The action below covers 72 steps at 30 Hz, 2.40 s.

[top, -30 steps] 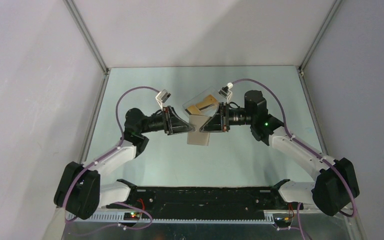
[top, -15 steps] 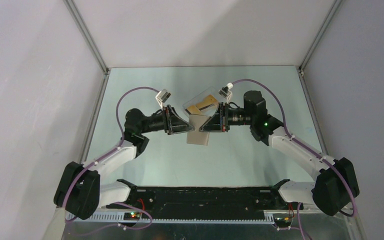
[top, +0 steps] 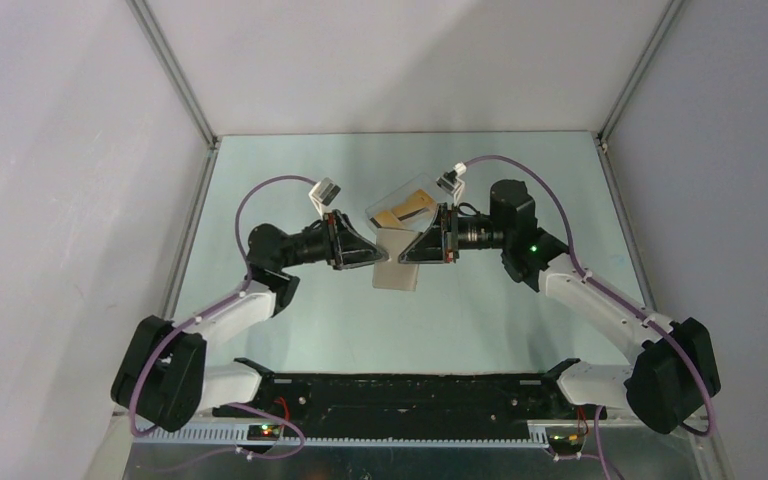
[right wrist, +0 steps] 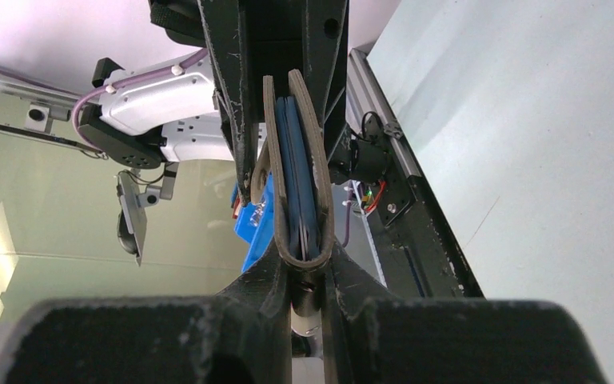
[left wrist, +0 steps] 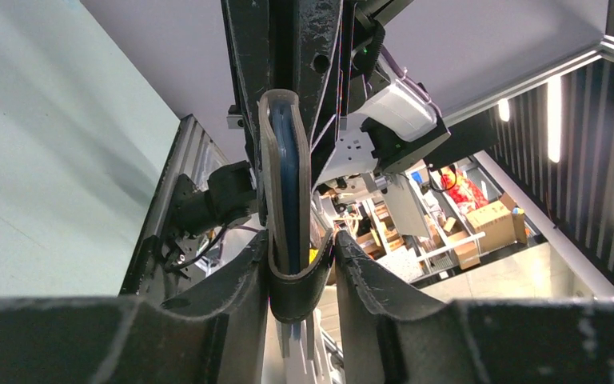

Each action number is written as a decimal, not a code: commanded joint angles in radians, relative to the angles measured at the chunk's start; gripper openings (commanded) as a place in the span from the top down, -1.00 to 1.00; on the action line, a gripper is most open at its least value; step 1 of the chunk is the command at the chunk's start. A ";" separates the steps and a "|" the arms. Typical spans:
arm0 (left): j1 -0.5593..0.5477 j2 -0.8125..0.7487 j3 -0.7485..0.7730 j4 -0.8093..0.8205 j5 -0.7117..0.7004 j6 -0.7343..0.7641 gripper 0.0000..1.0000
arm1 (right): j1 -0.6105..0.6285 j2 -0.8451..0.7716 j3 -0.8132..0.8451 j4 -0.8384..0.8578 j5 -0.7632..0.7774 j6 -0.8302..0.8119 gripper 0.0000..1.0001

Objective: Put the credit cards into the card holder
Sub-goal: Close the card holder at the center of the board, then place the card holder at the center of the board.

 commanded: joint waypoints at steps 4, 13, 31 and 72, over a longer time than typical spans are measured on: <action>-0.029 -0.007 0.041 0.210 0.036 -0.076 0.32 | 0.017 0.037 0.004 -0.008 0.104 0.003 1.00; -0.047 0.025 0.049 0.209 0.023 -0.071 0.29 | 0.050 0.048 0.004 -0.024 0.174 0.015 1.00; -0.076 0.053 0.059 0.107 0.010 0.016 0.68 | 0.074 0.050 0.040 -0.152 0.271 -0.020 1.00; -0.168 -0.206 0.136 -1.291 -1.080 0.868 -1.00 | 0.078 0.325 -0.084 0.025 0.198 -0.074 1.00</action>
